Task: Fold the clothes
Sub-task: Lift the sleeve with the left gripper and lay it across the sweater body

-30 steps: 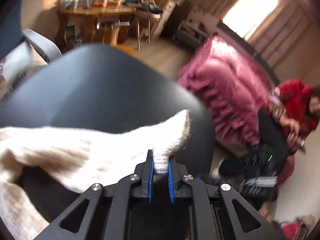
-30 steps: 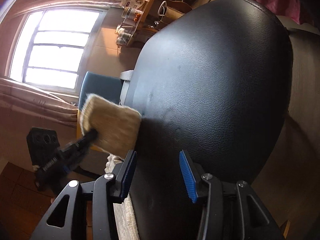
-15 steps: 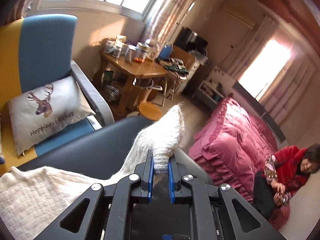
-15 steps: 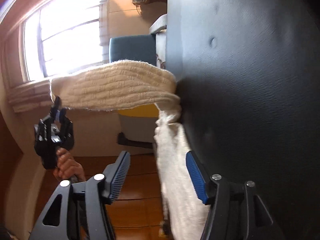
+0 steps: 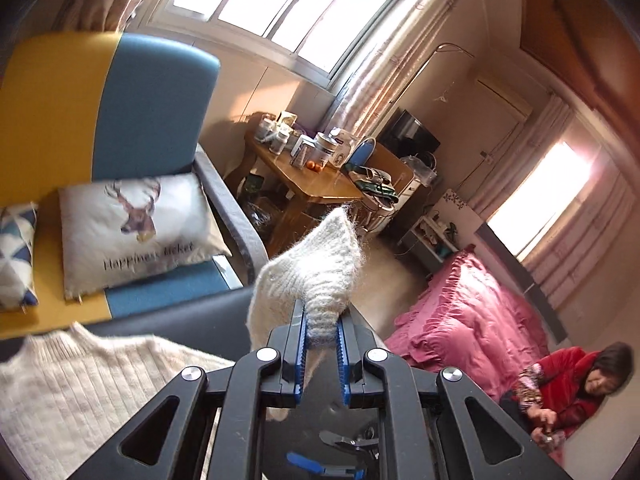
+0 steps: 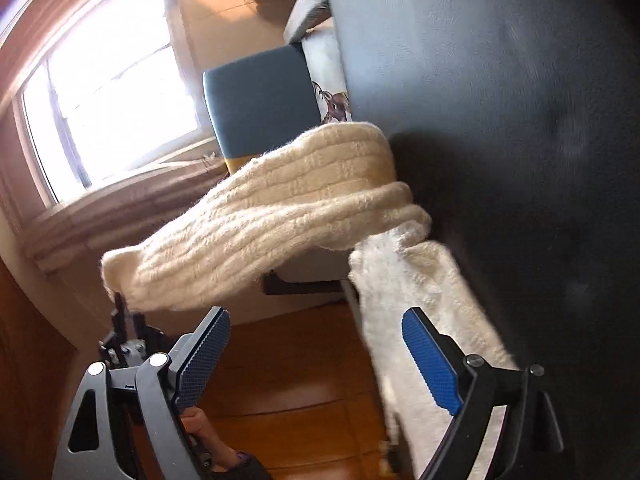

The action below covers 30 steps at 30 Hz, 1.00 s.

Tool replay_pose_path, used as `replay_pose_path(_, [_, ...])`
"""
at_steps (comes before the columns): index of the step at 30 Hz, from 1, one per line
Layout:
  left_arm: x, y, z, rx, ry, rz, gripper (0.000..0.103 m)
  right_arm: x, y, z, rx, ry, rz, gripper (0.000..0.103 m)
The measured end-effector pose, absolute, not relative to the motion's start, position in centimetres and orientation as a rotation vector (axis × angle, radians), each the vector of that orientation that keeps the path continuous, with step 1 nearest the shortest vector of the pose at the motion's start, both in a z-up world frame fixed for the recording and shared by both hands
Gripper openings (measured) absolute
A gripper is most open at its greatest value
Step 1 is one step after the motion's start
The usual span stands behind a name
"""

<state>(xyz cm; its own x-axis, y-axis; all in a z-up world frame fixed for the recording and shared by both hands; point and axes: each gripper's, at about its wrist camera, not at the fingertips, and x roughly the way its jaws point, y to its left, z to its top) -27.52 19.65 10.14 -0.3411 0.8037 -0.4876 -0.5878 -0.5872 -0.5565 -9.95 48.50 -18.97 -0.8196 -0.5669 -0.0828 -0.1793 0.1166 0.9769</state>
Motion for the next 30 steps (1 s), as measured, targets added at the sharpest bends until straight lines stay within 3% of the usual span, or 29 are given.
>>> replay_pose_path(5, [-25.9,23.7,8.0,-0.958,-0.369,1.906,0.013,-5.0,53.1,-17.1,0.822,-1.991,-2.076,0.090])
replay_pose_path(11, [-22.7,36.5,5.4,-1.035,-0.269,1.728,0.013,3.5,58.3,-15.7,0.874,-1.941,-2.395,0.091])
replay_pose_path(12, [-22.0,39.0,4.6,-1.062,-0.239,1.703,0.015,4.3,58.9,-15.5,0.884,-1.925,-2.441,0.091])
replay_pose_path(15, [-21.0,45.2,1.5,-1.172,-0.137,1.656,0.034,5.6,59.9,-14.6,0.924,-1.815,-2.576,0.091])
replay_pose_path(17, [-21.3,47.1,-0.6,-1.245,-0.113,1.654,0.034,6.0,60.3,-13.8,0.947,-1.714,-2.664,0.091])
replay_pose_path(23, [-24.4,38.8,-4.5,-1.319,-0.125,1.817,0.035,0.8,57.6,-9.1,0.961,-1.180,-2.856,0.091])
replay_pose_path(30, [-24.3,25.5,-9.6,-1.358,-0.076,2.076,0.035,-10.7,50.7,-8.2,1.318,-0.423,-2.888,0.089])
